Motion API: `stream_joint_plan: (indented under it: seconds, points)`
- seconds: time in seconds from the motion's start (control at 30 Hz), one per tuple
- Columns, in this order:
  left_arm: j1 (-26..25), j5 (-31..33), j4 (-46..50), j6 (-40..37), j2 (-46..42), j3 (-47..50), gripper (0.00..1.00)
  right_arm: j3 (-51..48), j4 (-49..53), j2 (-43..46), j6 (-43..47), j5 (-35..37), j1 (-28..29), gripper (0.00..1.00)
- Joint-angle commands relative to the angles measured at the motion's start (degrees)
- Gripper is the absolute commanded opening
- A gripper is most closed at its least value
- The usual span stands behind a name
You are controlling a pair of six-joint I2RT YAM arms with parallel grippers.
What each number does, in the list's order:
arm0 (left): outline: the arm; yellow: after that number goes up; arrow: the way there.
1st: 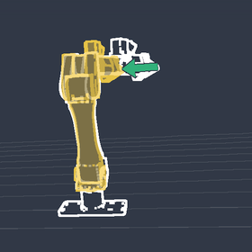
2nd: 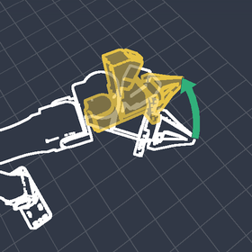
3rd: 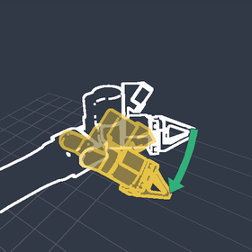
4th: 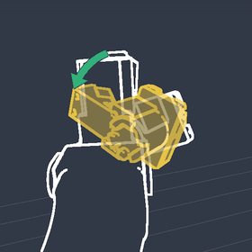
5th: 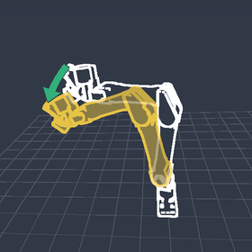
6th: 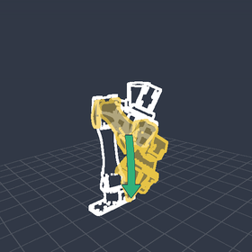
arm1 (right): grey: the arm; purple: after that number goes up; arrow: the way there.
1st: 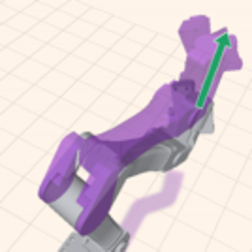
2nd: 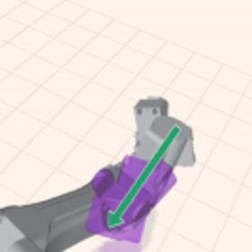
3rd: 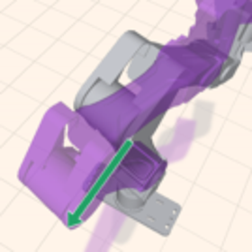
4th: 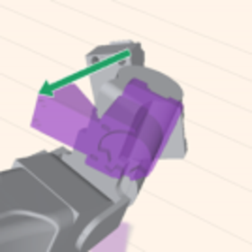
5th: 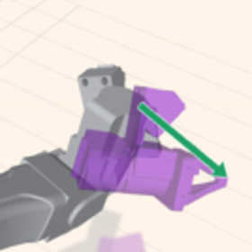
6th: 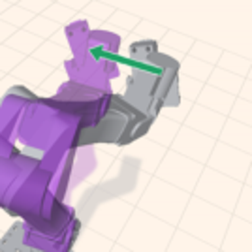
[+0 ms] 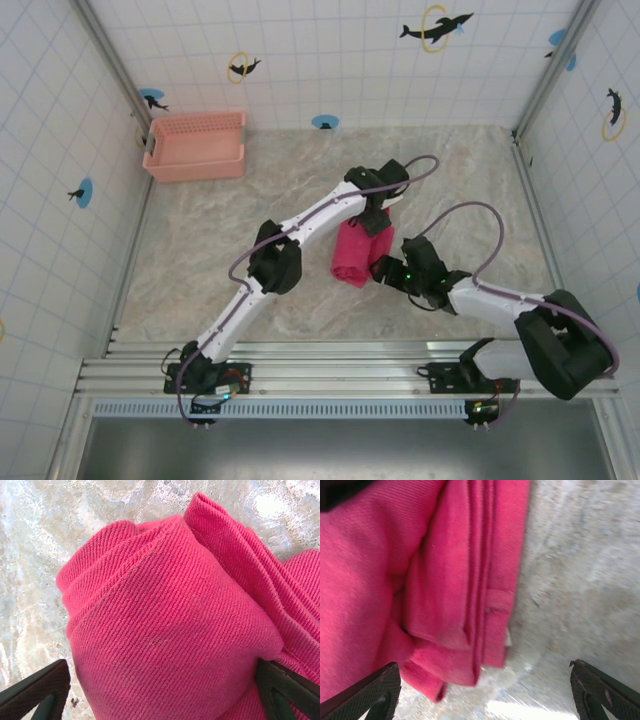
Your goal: Roll up the long pants
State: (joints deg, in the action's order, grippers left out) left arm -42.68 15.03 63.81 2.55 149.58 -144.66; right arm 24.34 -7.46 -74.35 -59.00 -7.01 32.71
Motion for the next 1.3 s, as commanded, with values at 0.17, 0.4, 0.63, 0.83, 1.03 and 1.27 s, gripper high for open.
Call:
stream_joint_plan:
  seconds: [0.17, 0.4, 0.63, 0.83, 1.03, 1.27]
  points:
    - [0.2, 2.4, 13.3, -0.1, 7.4, 5.4, 0.97, 3.5, -16.4, -11.8, -6.3, -4.9, 1.1, 0.91]
    - [0.2, 1.8, 13.2, -0.2, 7.3, 5.8, 0.97, 3.7, -25.2, -15.3, -12.4, -5.6, 2.8, 0.91]
    - [0.2, 0.5, 13.2, 0.1, 7.0, 6.2, 0.97, 4.7, -21.7, -14.4, -12.6, 0.9, 4.7, 0.92]
    - [0.4, -1.1, 12.7, 0.4, 6.2, 8.2, 0.97, 4.4, -38.2, -22.7, -21.8, 3.8, 8.1, 0.89]
    - [1.4, -3.1, 13.0, 0.3, 6.2, 8.4, 0.97, -1.7, -40.9, -17.0, -23.8, 11.2, 14.0, 0.91]
    - [2.5, -5.2, 12.9, 0.7, 5.9, 9.0, 0.97, -4.0, -37.3, -10.7, -20.7, 17.9, 15.2, 0.99]
